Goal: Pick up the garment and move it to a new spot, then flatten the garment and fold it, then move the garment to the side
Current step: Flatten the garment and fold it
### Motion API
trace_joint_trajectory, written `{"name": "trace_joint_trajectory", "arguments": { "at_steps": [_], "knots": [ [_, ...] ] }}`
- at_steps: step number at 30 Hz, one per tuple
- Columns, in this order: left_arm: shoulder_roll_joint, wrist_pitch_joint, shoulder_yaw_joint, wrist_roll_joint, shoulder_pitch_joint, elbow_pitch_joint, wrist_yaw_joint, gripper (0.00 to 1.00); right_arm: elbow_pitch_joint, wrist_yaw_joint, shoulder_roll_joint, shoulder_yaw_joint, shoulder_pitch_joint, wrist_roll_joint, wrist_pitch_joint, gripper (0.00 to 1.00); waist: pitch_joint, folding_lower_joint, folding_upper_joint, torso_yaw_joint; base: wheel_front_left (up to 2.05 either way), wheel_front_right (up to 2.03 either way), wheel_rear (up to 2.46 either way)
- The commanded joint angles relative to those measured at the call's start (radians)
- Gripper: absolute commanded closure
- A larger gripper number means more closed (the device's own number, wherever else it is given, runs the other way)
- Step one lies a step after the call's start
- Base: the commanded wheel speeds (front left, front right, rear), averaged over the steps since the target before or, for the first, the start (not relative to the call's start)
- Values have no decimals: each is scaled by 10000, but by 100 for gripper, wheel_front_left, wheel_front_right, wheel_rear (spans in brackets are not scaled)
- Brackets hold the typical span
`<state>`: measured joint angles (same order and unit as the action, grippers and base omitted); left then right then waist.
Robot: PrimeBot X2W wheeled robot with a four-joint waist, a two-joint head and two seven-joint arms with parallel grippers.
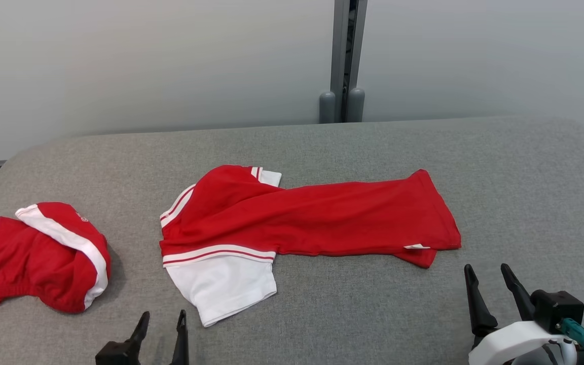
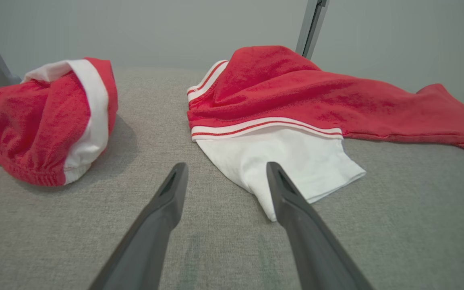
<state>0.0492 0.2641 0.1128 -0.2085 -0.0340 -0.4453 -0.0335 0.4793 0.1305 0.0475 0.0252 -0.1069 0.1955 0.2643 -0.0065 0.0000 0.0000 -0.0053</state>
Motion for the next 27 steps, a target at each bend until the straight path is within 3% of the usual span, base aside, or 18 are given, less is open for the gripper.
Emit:
{"name": "trace_joint_trajectory", "arguments": {
  "at_steps": [1,5,19,22,23,24,26,27],
  "knots": [
    [33,5,165,-208,94,-78,67,0,-8,4,59,57,43,23,1,0,103,0,0,-3,0,0,0],
    [32,5,716,-627,403,-492,234,0,-38,3,64,85,-127,-37,1,0,399,0,0,-52,0,0,0],
    [33,5,1737,-2147,1344,-1521,164,0,-9,3,64,-117,-631,-184,2,0,1156,0,0,-236,0,0,0],
    [38,5,1825,-2140,1475,-1666,53,40,-53,3,62,-175,-680,-184,2,0,1252,0,0,-203,0,0,0],
    [36,5,1874,-2079,1487,-1716,42,51,-37,4,62,-196,-689,-183,2,0,1274,0,0,-186,0,0,0],
    [33,3,1894,-2036,1491,-1760,17,53,-16,4,62,-222,-699,-169,2,0,1292,0,0,-161,0,0,0],
    [35,2,1919,-1971,1489,-1900,-40,79,15,3,61,-240,-720,-135,2,0,1326,0,0,-97,0,0,0],
    [36,2,1904,-1968,1497,-1934,-32,98,38,4,61,-242,-736,-108,2,0,1340,0,0,-58,0,0,0]
  ]
}}
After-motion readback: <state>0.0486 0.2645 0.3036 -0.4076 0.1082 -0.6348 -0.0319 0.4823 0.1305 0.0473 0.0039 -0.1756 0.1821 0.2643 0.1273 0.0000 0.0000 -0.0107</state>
